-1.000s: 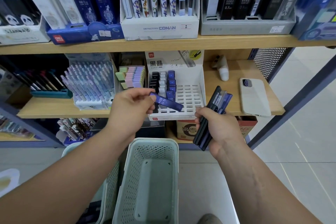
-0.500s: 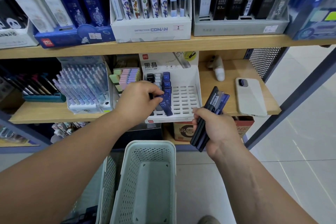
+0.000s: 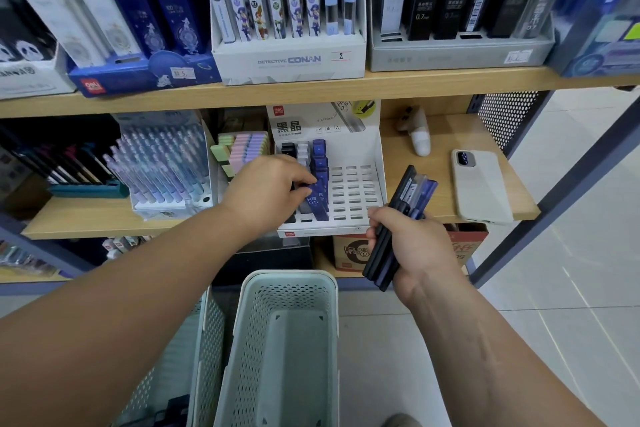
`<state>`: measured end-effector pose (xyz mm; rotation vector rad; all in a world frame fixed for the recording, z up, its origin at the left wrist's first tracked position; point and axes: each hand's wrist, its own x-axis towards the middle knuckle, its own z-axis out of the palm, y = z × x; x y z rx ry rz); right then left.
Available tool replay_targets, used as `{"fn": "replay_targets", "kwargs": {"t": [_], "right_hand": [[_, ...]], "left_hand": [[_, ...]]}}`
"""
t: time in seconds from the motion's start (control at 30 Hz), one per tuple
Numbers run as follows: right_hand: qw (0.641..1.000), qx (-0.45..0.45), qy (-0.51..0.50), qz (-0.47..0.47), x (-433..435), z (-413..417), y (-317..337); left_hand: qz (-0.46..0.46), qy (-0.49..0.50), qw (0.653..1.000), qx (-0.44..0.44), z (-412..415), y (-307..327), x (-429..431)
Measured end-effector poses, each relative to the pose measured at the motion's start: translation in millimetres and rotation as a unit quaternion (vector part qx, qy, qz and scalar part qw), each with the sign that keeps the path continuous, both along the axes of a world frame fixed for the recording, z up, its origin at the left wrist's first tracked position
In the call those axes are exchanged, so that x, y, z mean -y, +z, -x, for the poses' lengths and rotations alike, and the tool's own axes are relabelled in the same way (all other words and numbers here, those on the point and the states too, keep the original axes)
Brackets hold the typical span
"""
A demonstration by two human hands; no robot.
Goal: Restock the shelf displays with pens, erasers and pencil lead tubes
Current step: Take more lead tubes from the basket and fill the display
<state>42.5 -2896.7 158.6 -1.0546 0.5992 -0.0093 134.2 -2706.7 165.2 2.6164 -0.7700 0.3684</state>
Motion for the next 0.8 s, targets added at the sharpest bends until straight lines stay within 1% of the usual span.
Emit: {"fn": "replay_targets", "kwargs": {"t": [0.13, 0.27, 0.33, 0.4, 0.43, 0.47, 0.5, 0.53, 0.57, 0.6, 0.63, 0.67, 0.73, 0.8], "right_hand": [[1.0, 0.004, 0.016, -0.011, -1, 0, 1], [0.998, 0.018, 0.058, 0.006, -2, 2, 0], [0.996, 0.021, 0.08, 0.015, -1, 3, 0], [0.993, 0.022, 0.112, 0.033, -1, 3, 0], [0.99, 0.022, 0.132, 0.046, -1, 4, 0], [0.986, 0.024, 0.155, 0.061, -2, 5, 1], [0.98, 0.024, 0.182, 0.079, -3, 5, 2], [0.972, 0.024, 0.213, 0.097, -6, 6, 3], [0.964, 0.024, 0.24, 0.112, -8, 8, 3], [0.958, 0.023, 0.26, 0.12, -11, 9, 3], [0.954, 0.022, 0.272, 0.12, -13, 10, 3], [0.952, 0.021, 0.281, 0.118, -14, 10, 3], [0.947, 0.022, 0.298, 0.117, -16, 12, 3], [0.94, 0.025, 0.319, 0.116, -18, 13, 4]], "left_hand": [[-0.021, -0.022, 0.998, 0.048, -1, -8, 6], [-0.053, -0.03, 0.997, 0.057, 1, -16, 12], [-0.044, -0.01, 0.997, 0.063, 4, -16, 13], [0.015, 0.017, 0.998, 0.057, 11, -13, 15], [0.07, 0.035, 0.996, 0.033, 18, -8, 18], [0.134, 0.051, 0.989, -0.02, 26, -4, 21], [0.198, 0.061, 0.973, -0.098, 34, 0, 26], [0.258, 0.066, 0.946, -0.184, 42, 3, 31], [0.314, 0.07, 0.912, -0.255, 48, 4, 35], [0.361, 0.079, 0.878, -0.302, 53, 3, 37], [0.397, 0.093, 0.851, -0.331, 56, 2, 38], [0.422, 0.107, 0.83, -0.348, 58, 2, 36], [0.446, 0.115, 0.807, -0.37, 60, 1, 32], [0.462, 0.104, 0.791, -0.387, 64, 0, 26]]}}
